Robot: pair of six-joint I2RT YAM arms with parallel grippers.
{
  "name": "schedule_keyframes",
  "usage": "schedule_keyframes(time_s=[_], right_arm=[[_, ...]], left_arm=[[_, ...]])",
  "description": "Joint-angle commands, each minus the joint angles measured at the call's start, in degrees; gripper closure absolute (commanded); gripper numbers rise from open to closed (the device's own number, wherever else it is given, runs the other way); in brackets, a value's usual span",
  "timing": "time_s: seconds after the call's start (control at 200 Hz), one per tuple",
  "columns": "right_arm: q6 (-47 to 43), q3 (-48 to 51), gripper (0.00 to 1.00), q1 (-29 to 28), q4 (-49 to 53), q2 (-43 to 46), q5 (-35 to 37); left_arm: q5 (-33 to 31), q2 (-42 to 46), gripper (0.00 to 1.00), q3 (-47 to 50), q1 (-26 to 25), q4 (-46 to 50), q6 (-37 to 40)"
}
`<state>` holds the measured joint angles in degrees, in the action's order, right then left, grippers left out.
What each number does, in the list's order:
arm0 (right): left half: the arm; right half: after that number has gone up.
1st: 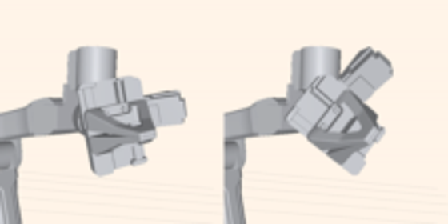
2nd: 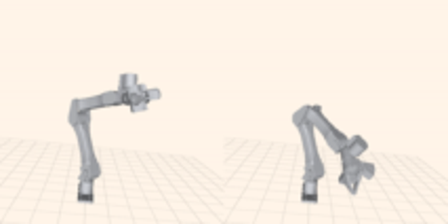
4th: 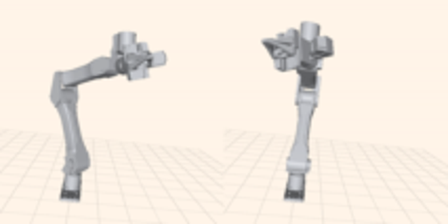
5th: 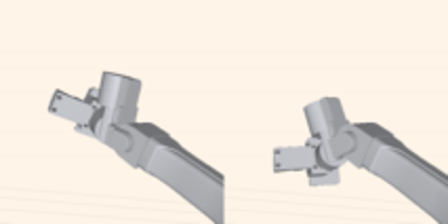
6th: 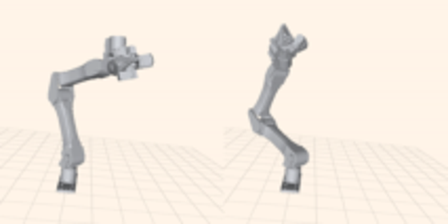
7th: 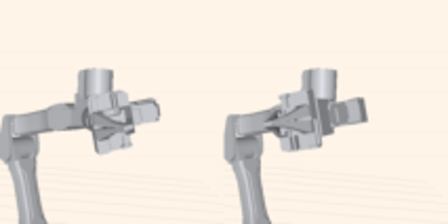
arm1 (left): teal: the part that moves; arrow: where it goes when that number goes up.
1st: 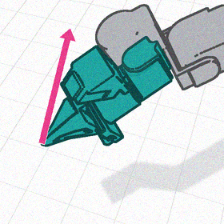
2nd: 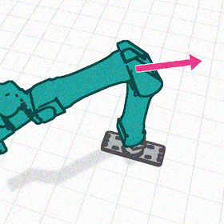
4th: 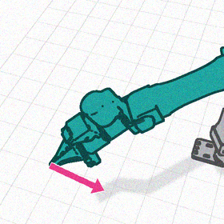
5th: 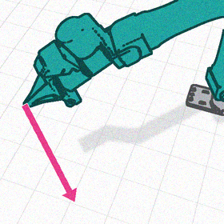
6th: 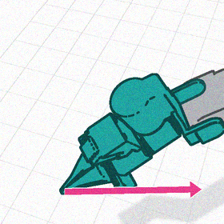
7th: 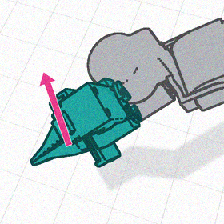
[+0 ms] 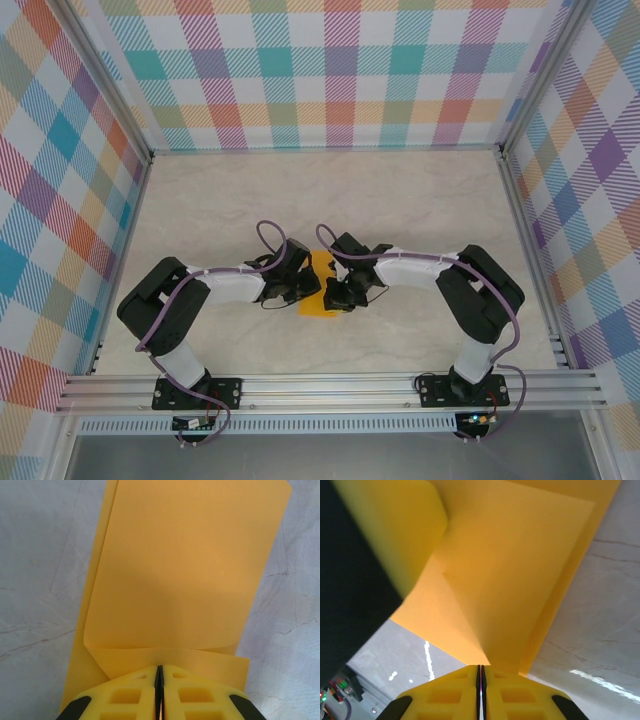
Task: Fold a paper plane with a square sheet of paper (pick it up from the middle)
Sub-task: Fold the triangle a second time at the center of the table.
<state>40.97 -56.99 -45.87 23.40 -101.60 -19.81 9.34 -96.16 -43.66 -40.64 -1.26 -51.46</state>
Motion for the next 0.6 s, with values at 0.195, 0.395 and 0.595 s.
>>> schedule_keyframes(time_s=[0.195, 0.395, 0.595], right_arm=[[0.4, -1.1, 0.89, -0.4, 2.6, -1.7, 2.5], [0.0, -0.8, 0.89, -0.4, 2.8, -2.0, 2.0], [-0.4, 0.0, 0.89, -0.4, 2.6, -2.0, 0.1]], left_arm=[[-3.6, -3.3, 0.89, 2.0, -0.5, 7.2, -0.5], [-3.7, -3.3, 0.89, 2.1, -0.5, 7.4, -0.5], [-3.7, -3.3, 0.89, 2.1, -0.6, 7.5, -0.5]])
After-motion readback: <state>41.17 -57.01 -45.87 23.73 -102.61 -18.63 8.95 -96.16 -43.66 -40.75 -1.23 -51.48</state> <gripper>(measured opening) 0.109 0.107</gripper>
